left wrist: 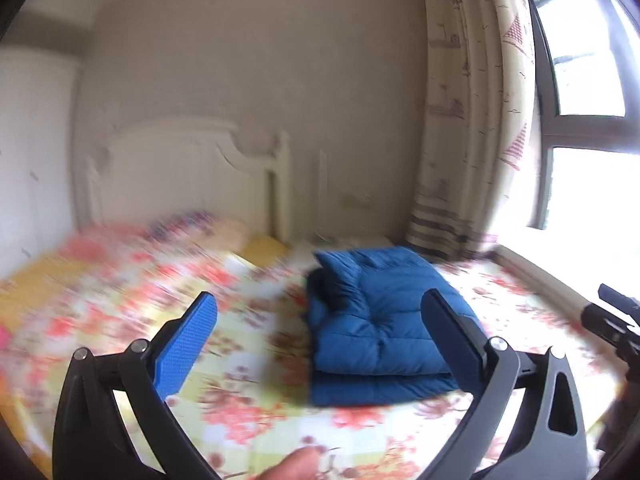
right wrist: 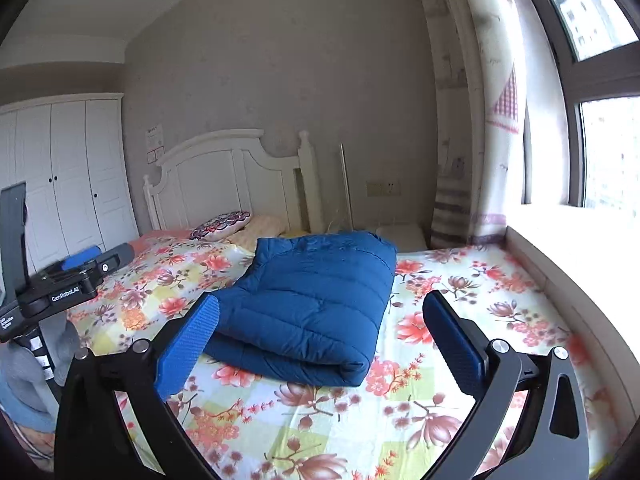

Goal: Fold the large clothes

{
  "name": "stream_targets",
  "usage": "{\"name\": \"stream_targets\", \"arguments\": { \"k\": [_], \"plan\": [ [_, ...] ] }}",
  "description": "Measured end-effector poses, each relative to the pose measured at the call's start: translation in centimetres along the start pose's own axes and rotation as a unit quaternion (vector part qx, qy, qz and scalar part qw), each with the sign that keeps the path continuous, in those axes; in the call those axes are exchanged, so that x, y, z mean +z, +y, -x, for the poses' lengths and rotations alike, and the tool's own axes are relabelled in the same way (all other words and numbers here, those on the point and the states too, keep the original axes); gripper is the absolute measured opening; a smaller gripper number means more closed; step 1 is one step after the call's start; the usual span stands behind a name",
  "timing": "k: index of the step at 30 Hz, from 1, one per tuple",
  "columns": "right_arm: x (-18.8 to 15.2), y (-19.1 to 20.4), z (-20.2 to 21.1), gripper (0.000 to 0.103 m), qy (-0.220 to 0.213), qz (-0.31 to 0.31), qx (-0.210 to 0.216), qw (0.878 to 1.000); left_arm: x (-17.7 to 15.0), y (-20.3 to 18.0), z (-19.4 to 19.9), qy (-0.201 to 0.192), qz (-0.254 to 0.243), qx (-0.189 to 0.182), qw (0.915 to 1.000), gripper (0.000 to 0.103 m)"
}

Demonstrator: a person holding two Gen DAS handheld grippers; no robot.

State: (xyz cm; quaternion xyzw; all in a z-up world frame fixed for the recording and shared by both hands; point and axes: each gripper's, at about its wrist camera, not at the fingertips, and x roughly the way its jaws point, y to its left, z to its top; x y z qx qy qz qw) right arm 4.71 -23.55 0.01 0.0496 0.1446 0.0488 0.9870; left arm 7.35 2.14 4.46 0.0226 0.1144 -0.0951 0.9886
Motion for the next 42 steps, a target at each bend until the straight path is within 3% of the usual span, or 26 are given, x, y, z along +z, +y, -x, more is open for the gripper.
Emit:
{"name": "stream_targets", "arguments": {
  "k": [4,7,10,19,42],
  "plan": [
    [-3.0,1.5,-1.0,0.098,0.040,0.002,-0.040,0.998,-1.7,-1.0,1.7,0.025,0.005,-0.014,0.9996,0.101],
    [-4.5,2.0,-1.9,0.098,0.056,0.020,-0.071,0.996,-3.5,-1.3,0.6,0.060,0.019,-0.004,0.9980,0.101],
    [-4.7,2.3,-1.8,0.098,0.052,0.034,-0.080,0.995,-4.6,-1.3,-0.1,0.084,0.021,-0.004,0.9962,0.101],
    [-4.7,2.8,-0.8,0.098,0.027,0.044,-0.084,0.995,-5.5,-1.8,-0.8,0.094,0.012,-0.010,0.9954,0.101],
    [-4.5,2.7,-0.6,0.098,0.027,0.049,-0.082,0.995,-6.0,-2.0,-0.9,0.102,0.007,-0.010,0.9947,0.101]
  ]
}}
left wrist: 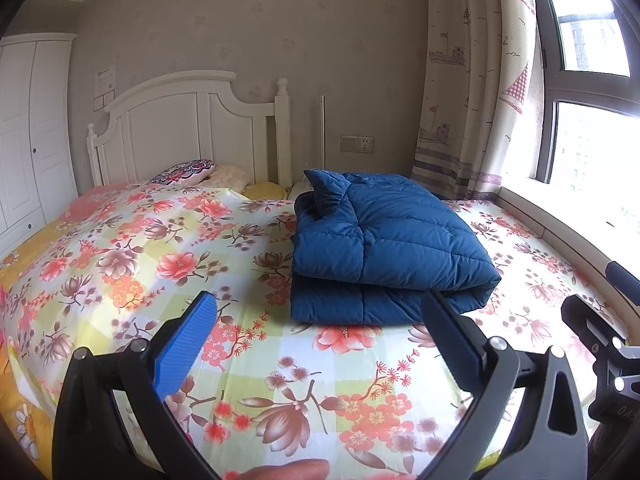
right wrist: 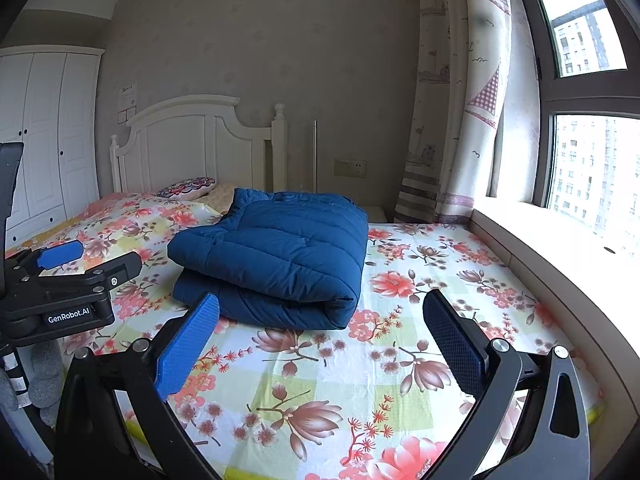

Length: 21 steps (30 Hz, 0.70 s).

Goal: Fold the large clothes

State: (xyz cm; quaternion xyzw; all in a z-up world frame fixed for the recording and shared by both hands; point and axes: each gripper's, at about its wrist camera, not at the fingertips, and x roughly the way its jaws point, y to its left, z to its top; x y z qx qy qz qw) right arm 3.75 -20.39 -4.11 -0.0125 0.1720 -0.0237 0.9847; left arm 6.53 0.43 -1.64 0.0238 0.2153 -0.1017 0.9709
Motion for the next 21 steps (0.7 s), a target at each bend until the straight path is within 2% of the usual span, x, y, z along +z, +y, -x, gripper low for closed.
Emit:
{"name": "stream_targets", "arguments": {
  "k": [21],
  "plan": [
    [0.23,0.22,0.32,0.098,-0.002,0.001,0.003,1.000,0.05,0.11,0.17,-0.003,0.000,0.002,1.0000,0.101]
  ]
}}
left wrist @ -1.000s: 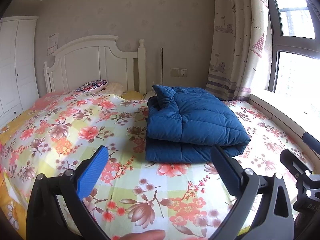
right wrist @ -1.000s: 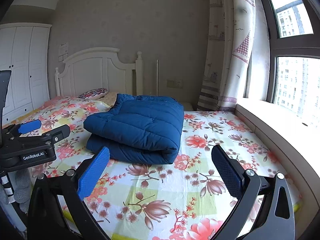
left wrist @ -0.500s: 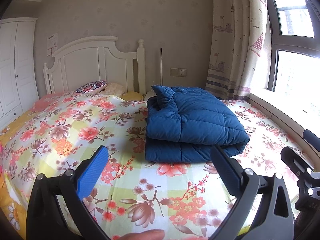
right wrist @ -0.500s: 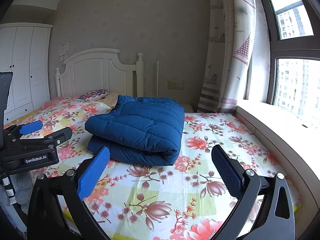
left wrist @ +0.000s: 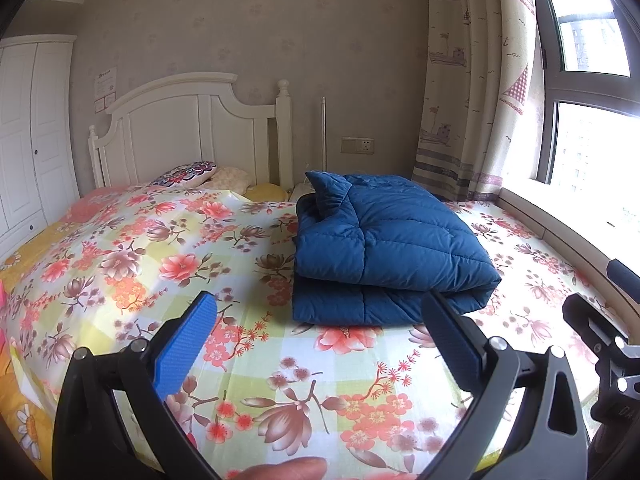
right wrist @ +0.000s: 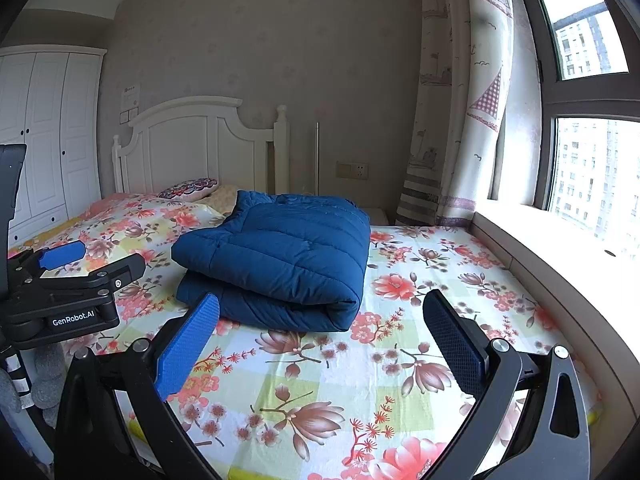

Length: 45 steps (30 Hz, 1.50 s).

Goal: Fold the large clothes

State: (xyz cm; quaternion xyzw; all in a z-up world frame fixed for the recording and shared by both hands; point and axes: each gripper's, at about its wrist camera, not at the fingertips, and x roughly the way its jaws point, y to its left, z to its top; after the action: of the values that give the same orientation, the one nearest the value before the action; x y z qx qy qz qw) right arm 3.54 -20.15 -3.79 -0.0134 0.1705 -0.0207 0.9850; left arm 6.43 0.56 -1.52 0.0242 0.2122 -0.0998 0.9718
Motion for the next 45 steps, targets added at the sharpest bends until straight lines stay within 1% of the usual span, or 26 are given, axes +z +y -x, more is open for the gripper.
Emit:
{"name": "stream_targets", "arguments": {
  "k": [34,45],
  "plan": [
    [-0.03,0.16,-0.06,0.098,0.002,-0.001,0.002,1.000,-0.15,0.03,0.10,0.002,-0.001,0.000,1.0000,0.101],
    [-0.13,0.28,-0.06,0.098,0.003,0.000,0.004,1.000,-0.41,0.09,0.39,-0.007,-0.007,0.000,1.0000,0.101]
  ]
}}
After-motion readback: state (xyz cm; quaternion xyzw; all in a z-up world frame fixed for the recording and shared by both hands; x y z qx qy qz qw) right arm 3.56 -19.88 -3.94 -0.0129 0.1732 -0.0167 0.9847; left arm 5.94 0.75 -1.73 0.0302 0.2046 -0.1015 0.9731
